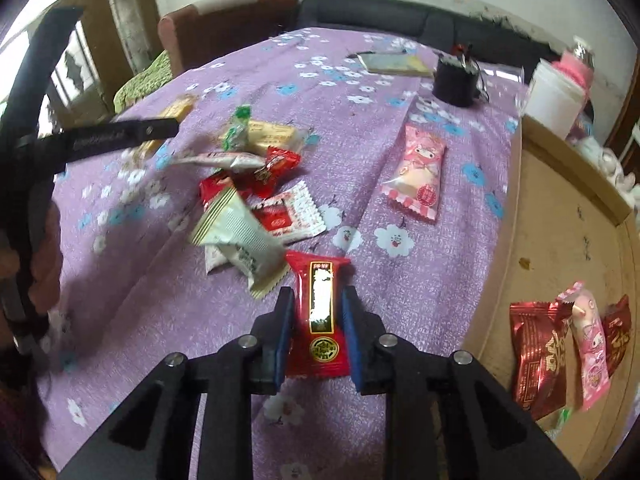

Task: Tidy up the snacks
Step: 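Grasp the yellow biscuit pack with the left tool while the right tool grasps the red snack bar, then lift both held snacks and carry them toward the cardboard tray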

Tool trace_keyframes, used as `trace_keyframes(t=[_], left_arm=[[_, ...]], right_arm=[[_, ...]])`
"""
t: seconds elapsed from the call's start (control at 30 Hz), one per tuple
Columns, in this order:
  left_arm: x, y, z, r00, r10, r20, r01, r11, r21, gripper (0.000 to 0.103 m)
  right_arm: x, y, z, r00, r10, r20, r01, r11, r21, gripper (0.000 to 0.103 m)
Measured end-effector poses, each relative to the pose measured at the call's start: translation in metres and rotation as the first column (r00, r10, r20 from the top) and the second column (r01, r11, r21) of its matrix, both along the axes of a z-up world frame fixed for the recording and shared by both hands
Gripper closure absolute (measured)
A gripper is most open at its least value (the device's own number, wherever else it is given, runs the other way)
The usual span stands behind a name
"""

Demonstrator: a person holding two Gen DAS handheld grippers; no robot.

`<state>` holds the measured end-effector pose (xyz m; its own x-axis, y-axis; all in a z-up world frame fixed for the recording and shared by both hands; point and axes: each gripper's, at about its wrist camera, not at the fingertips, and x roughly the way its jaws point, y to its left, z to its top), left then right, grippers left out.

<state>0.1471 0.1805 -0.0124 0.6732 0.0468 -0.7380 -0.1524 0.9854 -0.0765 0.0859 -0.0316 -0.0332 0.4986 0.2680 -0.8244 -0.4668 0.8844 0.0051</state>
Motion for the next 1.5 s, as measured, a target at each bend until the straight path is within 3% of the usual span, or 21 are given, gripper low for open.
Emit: trace_keyframes(t=[0.17,0.27,0.53,0.73,1.03,1.5], left_arm=[[0.003,-0.001,-0.004,1.0,0.001,-0.017,-0.001,1.0,0.001,0.067],[0.002,-0.002,-0.002,1.0,0.003,-0.002,-0.003,1.0,0.01,0.067],[-0.012,-0.021,0.013,0.992,-0.035,0.119,0.025,0.996,0.084,0.067],[-0.022,-0.038,0.022,0.976,-0.068,0.204,0.031,0.983,0.178,0.067],[-0.025,-0.055,0.02,0.971,-0.109,0.214,0.051,0.964,0.259,0.067],[-0.035,-0.061,0.024,0.961,-0.115,0.251,0.038,0.955,0.293,0.067]], right_arm=[[-0.012,0.004,0.005,0.996,0.035,0.077,-0.032,0.999,-0.039,0.086],[-0.011,-0.011,0.018,0.996,-0.008,0.094,0.0,0.996,0.084,0.086],[-0.014,-0.035,0.046,0.98,-0.077,0.183,0.026,0.964,0.265,0.086],[-0.011,-0.039,0.046,0.979,-0.097,0.178,0.045,0.96,0.277,0.086],[-0.007,-0.048,0.045,0.979,-0.126,0.163,0.071,0.949,0.307,0.086],[-0.006,-0.056,0.047,0.972,-0.164,0.165,0.105,0.941,0.32,0.086]])
